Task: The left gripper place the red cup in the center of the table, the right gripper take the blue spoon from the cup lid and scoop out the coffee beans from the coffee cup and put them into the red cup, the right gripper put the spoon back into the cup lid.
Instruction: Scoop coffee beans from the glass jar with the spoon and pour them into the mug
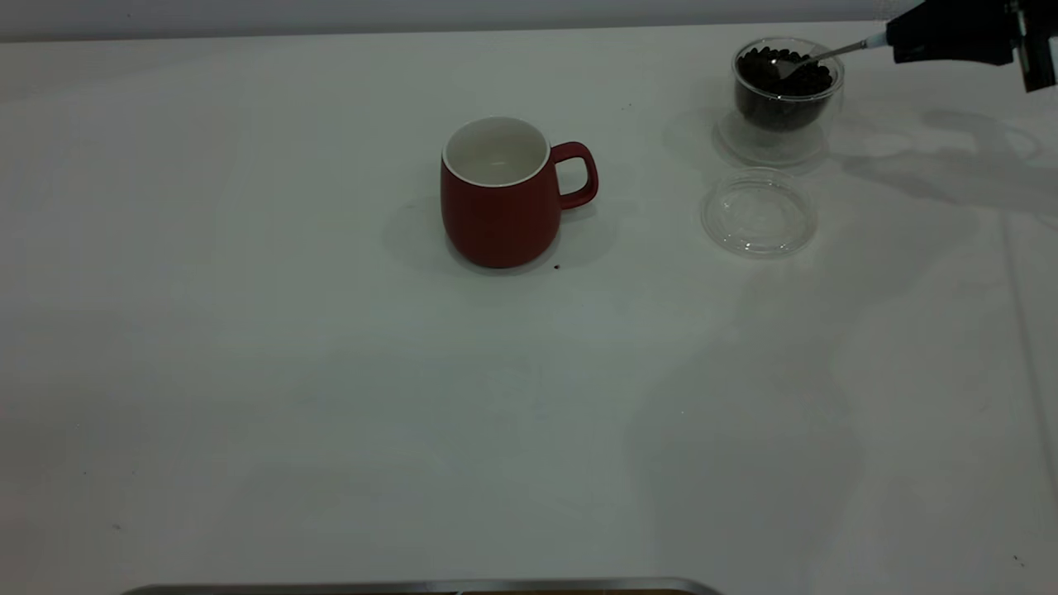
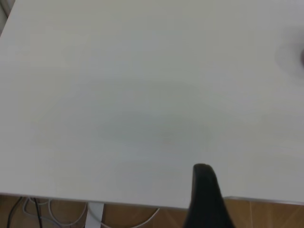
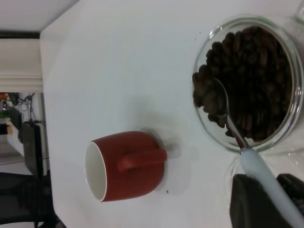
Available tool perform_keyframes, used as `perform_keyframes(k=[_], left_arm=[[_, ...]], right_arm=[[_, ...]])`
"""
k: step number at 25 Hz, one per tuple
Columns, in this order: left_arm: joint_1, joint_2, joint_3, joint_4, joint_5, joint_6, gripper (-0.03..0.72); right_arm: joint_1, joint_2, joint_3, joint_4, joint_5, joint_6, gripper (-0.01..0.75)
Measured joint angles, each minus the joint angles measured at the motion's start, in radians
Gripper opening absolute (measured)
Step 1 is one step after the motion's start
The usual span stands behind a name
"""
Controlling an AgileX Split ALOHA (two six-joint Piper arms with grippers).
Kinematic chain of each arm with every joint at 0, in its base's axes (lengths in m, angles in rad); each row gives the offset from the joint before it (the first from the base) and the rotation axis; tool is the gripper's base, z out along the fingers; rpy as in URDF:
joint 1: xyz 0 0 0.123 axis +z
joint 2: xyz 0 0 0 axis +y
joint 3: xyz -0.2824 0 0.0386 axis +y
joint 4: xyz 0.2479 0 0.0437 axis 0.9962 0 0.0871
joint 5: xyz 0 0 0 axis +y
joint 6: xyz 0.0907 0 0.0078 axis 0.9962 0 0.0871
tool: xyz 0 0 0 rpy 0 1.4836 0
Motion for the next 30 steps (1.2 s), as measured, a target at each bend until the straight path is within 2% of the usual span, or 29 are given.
perform_keyframes(k=[30], left_arm=[[0.0,0.0,0.0,0.0,0.0,-0.001,0.561]], right_arm=[[-0.035,0.022,0.0,0.119,0.035,-0.034,0.101]])
